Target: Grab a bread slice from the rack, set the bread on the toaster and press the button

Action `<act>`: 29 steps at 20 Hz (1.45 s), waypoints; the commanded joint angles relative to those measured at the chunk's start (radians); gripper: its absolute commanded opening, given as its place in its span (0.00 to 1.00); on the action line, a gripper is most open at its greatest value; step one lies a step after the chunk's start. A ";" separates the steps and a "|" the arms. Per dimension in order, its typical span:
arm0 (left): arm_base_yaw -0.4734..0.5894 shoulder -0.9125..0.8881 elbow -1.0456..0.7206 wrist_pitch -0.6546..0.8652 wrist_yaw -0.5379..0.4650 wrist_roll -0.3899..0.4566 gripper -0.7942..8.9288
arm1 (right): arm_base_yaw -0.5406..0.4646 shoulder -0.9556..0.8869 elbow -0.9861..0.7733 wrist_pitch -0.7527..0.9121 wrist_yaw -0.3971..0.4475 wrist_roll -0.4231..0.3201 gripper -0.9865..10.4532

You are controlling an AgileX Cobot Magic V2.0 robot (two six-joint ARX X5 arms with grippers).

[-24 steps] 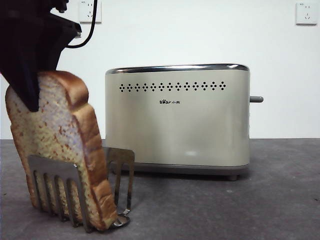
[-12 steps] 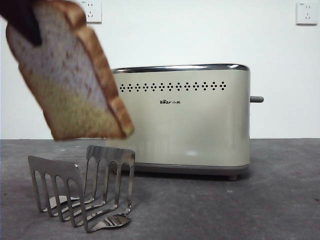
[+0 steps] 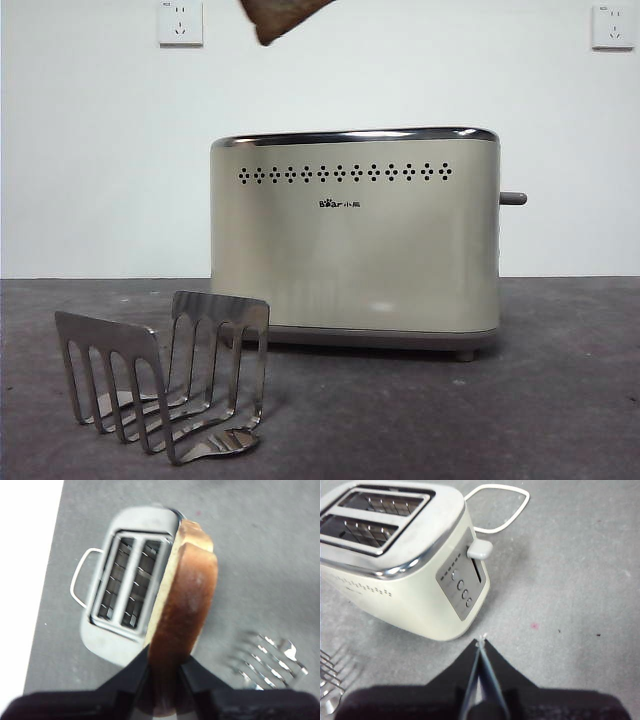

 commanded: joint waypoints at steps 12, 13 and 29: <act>0.091 0.306 0.189 0.046 -0.012 0.017 0.07 | 0.000 -0.002 0.010 -0.045 -0.064 -0.006 0.08; 0.097 0.306 0.189 0.061 -0.028 0.019 0.07 | 0.000 -0.002 0.010 -0.049 -0.064 -0.006 0.08; 0.105 0.436 0.189 0.047 -0.024 0.025 0.07 | 0.000 -0.002 0.010 -0.073 -0.064 -0.009 0.08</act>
